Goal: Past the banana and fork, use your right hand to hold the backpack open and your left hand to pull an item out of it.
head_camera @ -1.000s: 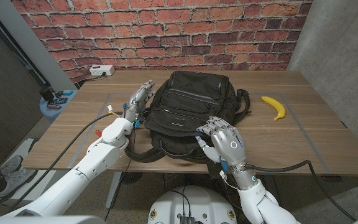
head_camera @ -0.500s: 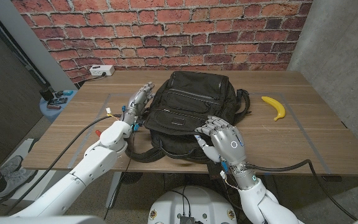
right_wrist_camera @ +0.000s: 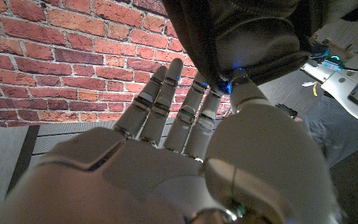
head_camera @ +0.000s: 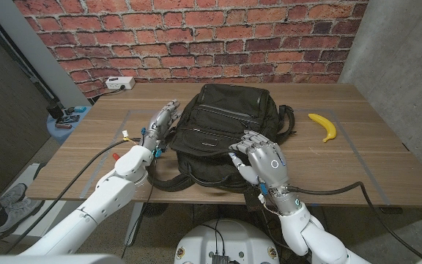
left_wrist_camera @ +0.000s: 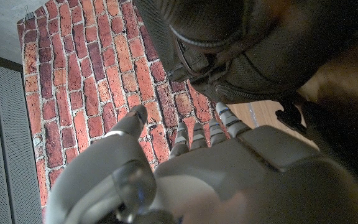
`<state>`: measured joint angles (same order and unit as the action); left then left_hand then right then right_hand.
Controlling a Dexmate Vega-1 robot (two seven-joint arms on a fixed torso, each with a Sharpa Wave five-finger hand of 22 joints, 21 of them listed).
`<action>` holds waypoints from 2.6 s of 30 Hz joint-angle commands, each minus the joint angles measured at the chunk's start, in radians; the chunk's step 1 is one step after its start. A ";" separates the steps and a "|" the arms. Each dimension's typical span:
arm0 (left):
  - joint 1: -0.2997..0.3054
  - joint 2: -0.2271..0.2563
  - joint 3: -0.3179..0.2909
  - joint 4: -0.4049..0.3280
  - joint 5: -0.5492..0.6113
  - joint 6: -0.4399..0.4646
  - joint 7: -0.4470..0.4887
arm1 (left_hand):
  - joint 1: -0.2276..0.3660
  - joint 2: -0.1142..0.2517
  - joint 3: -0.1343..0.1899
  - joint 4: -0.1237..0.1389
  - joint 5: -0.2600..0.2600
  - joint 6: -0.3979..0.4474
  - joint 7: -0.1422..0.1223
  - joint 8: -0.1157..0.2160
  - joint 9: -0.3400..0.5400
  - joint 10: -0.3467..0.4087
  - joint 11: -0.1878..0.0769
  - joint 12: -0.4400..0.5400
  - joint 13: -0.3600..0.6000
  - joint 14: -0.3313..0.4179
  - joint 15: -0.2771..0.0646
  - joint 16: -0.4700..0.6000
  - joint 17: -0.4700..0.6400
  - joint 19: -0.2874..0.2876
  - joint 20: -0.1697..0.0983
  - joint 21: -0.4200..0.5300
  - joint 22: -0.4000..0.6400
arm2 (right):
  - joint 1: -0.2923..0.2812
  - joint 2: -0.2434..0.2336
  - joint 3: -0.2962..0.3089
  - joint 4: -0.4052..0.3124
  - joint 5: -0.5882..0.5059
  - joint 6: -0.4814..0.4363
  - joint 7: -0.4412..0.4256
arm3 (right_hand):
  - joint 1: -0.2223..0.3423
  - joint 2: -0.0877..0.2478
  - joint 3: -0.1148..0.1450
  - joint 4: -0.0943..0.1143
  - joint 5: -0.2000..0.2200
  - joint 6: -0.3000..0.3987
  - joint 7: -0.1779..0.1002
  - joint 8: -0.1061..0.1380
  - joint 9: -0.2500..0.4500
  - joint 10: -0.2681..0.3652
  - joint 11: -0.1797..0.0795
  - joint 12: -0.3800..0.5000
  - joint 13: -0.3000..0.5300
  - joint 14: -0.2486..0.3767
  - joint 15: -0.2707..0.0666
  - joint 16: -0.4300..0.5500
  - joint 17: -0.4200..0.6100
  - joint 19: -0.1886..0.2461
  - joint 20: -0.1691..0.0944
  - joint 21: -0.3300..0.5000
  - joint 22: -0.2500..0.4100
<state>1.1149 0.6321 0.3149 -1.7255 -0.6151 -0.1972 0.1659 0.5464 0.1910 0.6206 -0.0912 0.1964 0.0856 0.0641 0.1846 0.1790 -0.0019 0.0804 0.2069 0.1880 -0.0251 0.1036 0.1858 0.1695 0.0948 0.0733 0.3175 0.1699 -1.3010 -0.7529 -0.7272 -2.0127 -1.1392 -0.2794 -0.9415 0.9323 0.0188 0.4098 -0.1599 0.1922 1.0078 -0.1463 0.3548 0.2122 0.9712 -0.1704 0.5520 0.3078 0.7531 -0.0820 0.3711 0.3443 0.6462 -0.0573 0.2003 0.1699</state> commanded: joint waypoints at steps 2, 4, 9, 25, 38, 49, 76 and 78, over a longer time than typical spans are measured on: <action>0.046 0.021 -0.025 -0.026 -0.013 -0.010 0.003 | 0.006 -0.001 -0.003 0.001 0.004 0.010 -0.001 0.001 0.002 0.003 0.002 0.000 0.004 -0.004 0.010 -0.002 0.004 0.011 0.000 -0.002 0.003 | 0.051 0.019 0.007 -0.004 0.003 0.000 0.031 | 0.012 0.001 -0.005 0.001 -0.003 0.011 0.000 0.004 0.001 0.009 -0.004 0.004 0.003 0.014 -0.147 0.010 0.004 0.009 -0.049 0.006 0.004; 0.052 0.024 -0.029 -0.029 -0.014 -0.011 0.004 | 0.006 -0.001 -0.004 0.001 0.004 0.010 -0.001 0.001 0.002 0.003 0.002 0.000 0.004 -0.004 0.009 -0.002 0.004 0.011 0.000 -0.003 0.003 | 0.053 0.020 0.008 -0.008 0.002 -0.001 0.033 | 0.013 0.002 -0.005 0.000 -0.003 0.014 0.000 0.005 0.001 0.009 -0.006 0.004 0.003 0.016 -0.147 0.011 0.005 0.009 -0.049 0.006 0.004; 0.063 0.027 -0.034 -0.031 -0.019 -0.014 0.003 | 0.006 -0.001 -0.004 0.001 0.004 0.009 -0.001 0.000 0.002 0.004 0.003 0.000 0.004 -0.004 0.010 -0.002 0.004 0.012 0.000 -0.005 0.003 | 0.059 0.021 0.010 -0.019 -0.001 -0.004 0.055 | 0.016 0.003 -0.005 0.000 -0.003 0.018 -0.001 0.007 0.001 0.012 -0.006 0.005 0.003 0.018 -0.148 0.009 0.005 0.009 -0.050 0.006 0.004; 0.061 0.034 -0.034 -0.023 -0.029 -0.009 -0.019 | 0.008 -0.001 -0.005 0.001 0.004 0.010 -0.002 0.000 0.002 0.004 0.004 0.000 0.004 -0.005 0.010 -0.002 0.004 0.013 0.000 -0.010 0.004 | 0.103 0.034 0.037 -0.041 0.043 0.020 0.127 | 0.019 0.005 -0.008 0.000 -0.005 0.019 0.001 0.007 0.001 0.014 -0.007 0.005 0.005 0.023 -0.147 0.006 0.008 0.010 -0.050 0.005 0.004; 0.081 0.040 -0.037 -0.062 -0.014 -0.024 -0.012 | 0.009 -0.001 -0.006 0.001 0.004 0.011 -0.002 0.001 0.002 0.005 0.004 0.000 0.004 -0.005 0.011 -0.002 0.004 0.015 -0.001 -0.013 0.004 | 0.122 0.040 0.075 -0.039 0.121 0.065 0.135 | 0.023 0.005 -0.011 0.000 -0.006 0.018 0.002 0.005 0.001 0.017 -0.006 0.005 0.006 0.024 -0.147 0.002 0.009 0.009 -0.051 0.004 0.005; 0.112 0.043 -0.047 -0.092 0.001 -0.043 0.004 | 0.010 -0.001 -0.007 0.001 0.004 0.014 -0.001 0.002 0.002 0.006 0.004 0.001 0.004 -0.004 0.010 -0.002 0.004 0.017 -0.001 -0.016 0.004 | 0.146 0.050 0.094 -0.028 0.151 0.079 0.150 | 0.042 0.011 -0.011 -0.006 -0.006 0.028 -0.001 0.008 0.001 0.029 -0.007 0.007 0.005 0.037 -0.152 0.006 0.016 0.011 -0.052 0.004 0.005; 0.243 0.034 -0.093 -0.167 0.043 -0.119 0.057 | 0.013 -0.001 -0.007 0.000 0.005 0.017 0.000 0.002 0.003 0.008 0.003 0.001 0.004 -0.002 0.010 -0.001 0.004 0.021 -0.002 -0.023 0.004 | 0.207 0.083 0.099 0.025 0.187 0.081 0.161 | 0.071 0.017 -0.013 -0.009 -0.009 0.039 -0.003 0.012 0.002 0.040 -0.013 0.009 0.006 0.051 -0.152 0.002 0.021 0.012 -0.054 0.004 0.005; 0.250 0.034 -0.096 -0.172 0.045 -0.119 0.060 | 0.013 -0.001 -0.008 0.000 0.005 0.017 0.000 0.002 0.003 0.008 0.003 0.001 0.004 -0.002 0.011 -0.001 0.004 0.021 -0.002 -0.023 0.004 | 0.214 0.085 0.102 0.029 0.195 0.081 0.164 | 0.072 0.018 -0.013 -0.008 -0.009 0.040 -0.002 0.013 0.002 0.041 -0.013 0.009 0.007 0.051 -0.151 0.001 0.020 0.013 -0.054 0.004 0.005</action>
<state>1.3191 0.6646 0.2378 -1.8664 -0.5865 -0.3005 0.2053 0.5500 0.1866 0.6206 -0.0910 0.1964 0.0965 0.0642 0.1846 0.1790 -0.0019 0.0804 0.2069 0.1880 -0.0305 0.1089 0.1858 0.1695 0.1037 0.0714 0.2943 0.1699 -1.1203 -0.6805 -0.6269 -2.0078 -0.9648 -0.1978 -0.7866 0.9930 0.0323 0.3984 -0.1654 0.1844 1.0397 -0.1499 0.3630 0.2116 1.0052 -0.1793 0.5519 0.3108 0.7924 -0.0895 0.3717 0.3597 0.6495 -0.0609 0.2003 0.1699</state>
